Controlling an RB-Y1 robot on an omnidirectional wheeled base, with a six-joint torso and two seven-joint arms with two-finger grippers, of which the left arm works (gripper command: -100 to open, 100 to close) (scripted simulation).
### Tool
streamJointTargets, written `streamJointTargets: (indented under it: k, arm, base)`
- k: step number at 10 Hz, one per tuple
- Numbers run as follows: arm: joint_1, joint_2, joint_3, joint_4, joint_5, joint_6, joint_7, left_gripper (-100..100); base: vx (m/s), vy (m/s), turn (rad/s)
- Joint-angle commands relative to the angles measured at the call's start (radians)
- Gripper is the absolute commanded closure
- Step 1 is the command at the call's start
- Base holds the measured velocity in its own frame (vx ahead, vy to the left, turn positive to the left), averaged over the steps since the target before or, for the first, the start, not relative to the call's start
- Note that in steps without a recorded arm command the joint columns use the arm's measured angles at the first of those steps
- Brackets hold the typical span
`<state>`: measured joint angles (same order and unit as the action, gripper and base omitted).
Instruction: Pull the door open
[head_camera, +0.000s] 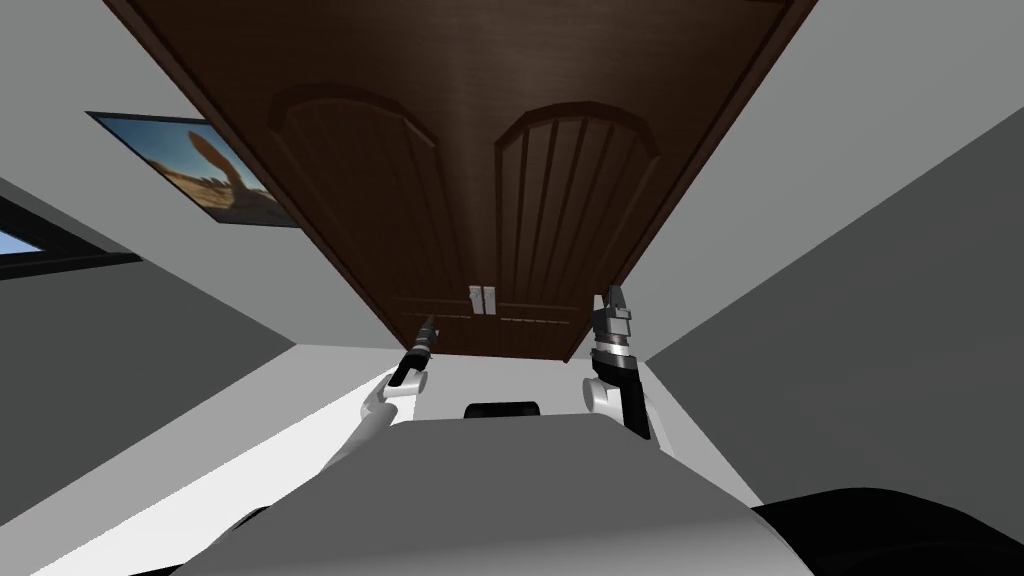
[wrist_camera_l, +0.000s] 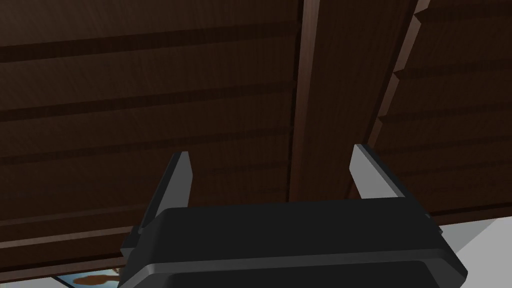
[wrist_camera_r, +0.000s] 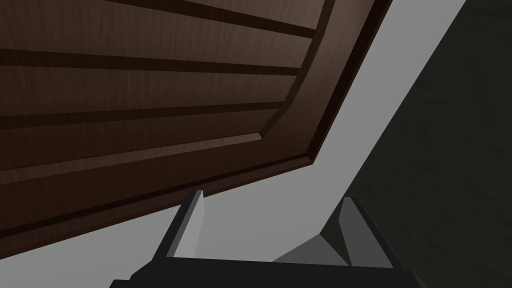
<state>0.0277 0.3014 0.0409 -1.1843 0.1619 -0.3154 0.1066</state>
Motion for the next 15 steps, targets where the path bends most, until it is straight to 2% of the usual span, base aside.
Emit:
streamJointTargets:
  k: [1, 3, 5, 8, 11, 12, 13, 15]
  arm:
    - [-0.010, 0.005, 0.012, 0.033, 0.002, -0.014, 0.001, -100]
    - [-0.003, 0.041, 0.042, 0.056, 0.017, -0.024, 0.020, -100]
    - [-0.011, 0.054, 0.048, 0.064, 0.024, -0.032, 0.032, -100]
    - [-0.030, 0.050, 0.035, 0.061, 0.025, -0.039, 0.040, -100]
    - [-0.061, 0.027, 0.004, 0.047, 0.021, -0.045, 0.044, -100]
    - [-0.059, 0.031, 0.012, 0.055, 0.022, -0.043, 0.041, -100]
    - [-0.059, 0.031, 0.012, 0.055, 0.022, -0.043, 0.041, 100]
    - [-0.059, 0.031, 0.012, 0.055, 0.022, -0.043, 0.041, 100]
  base:
    - [0.028, -0.009, -0.013]
    - [0.074, -0.014, -0.087]
    - [0.166, -0.029, -0.169]
    - [0.173, -0.025, -0.125]
    - [0.187, -0.044, -0.173]
    - [0.089, -0.034, -0.036]
    - [-0.012, 0.005, 0.036]
    - [-0.032, 0.012, 0.002]
